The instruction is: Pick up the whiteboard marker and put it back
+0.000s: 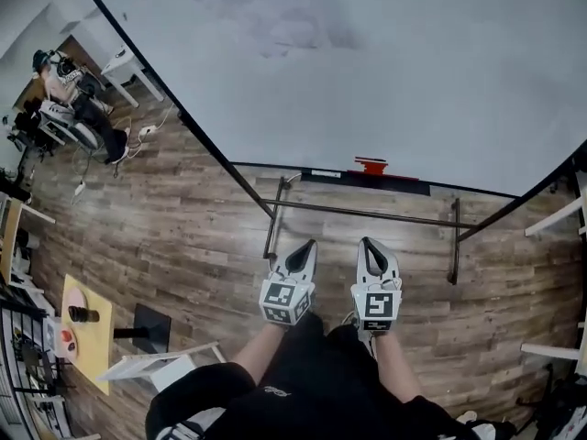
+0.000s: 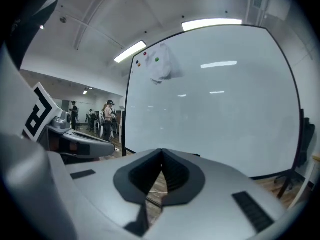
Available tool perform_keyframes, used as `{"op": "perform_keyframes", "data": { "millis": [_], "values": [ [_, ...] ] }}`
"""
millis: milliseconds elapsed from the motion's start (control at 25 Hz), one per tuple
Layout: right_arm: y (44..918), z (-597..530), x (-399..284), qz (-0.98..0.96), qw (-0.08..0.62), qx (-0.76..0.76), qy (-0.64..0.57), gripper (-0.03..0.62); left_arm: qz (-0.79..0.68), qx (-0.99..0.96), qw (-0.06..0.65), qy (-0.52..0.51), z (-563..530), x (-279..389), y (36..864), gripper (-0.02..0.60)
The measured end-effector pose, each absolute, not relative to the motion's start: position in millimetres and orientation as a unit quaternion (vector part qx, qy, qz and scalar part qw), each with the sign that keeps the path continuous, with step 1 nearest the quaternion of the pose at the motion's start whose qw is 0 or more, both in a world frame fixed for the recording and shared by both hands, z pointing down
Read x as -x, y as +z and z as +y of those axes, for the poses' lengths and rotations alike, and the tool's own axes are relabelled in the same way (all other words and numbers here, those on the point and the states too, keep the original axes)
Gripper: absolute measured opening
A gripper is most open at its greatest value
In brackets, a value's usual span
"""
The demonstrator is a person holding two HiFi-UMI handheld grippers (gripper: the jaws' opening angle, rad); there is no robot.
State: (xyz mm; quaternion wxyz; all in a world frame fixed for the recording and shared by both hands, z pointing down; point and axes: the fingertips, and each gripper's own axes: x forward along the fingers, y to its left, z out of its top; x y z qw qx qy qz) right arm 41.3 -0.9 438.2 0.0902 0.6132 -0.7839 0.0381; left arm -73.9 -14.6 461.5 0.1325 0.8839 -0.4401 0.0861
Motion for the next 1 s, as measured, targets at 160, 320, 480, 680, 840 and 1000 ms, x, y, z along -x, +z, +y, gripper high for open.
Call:
{"op": "perform_keyframes", "data": {
  "millis": [160, 320, 480, 680, 840, 1000],
  "values": [
    [407.1, -0.1, -35.6, -0.788, 0.072, -0.611, 0.01, 0.002, -0.443, -0.89, 0.095, 0.057, -20.2, 80.2, 420.6, 0.006],
    [384.6, 2.6, -25.9, -0.78, 0.064, -0.622, -0.008, 0.002, -0.439, -0.894, 0.071, 0.045, -22.0, 94.0, 396.6, 0.006],
    [372.5, -2.9, -11.3, -0.774, 0.064, -0.63, -0.009, 0.002, -0.432, -0.899, 0.06, 0.024, -27.0, 102.5, 385.9, 0.006],
    [368.3, -1.1, 14.0, -0.777, 0.061, -0.626, -0.009, 0.002, -0.426, -0.903, 0.045, 0.022, -27.9, 115.7, 374.7, 0.006],
    [364.4, -0.4, 23.9, -0.777, 0.058, -0.627, -0.008, 0.002, -0.425, -0.903, 0.057, 0.027, -26.4, 125.2, 377.5, 0.006],
    [360.0, -2.3, 25.1, -0.779, 0.058, -0.624, -0.025, 0.002, -0.426, -0.903, 0.06, 0.017, -29.6, 126.7, 375.7, 0.006]
  ]
}}
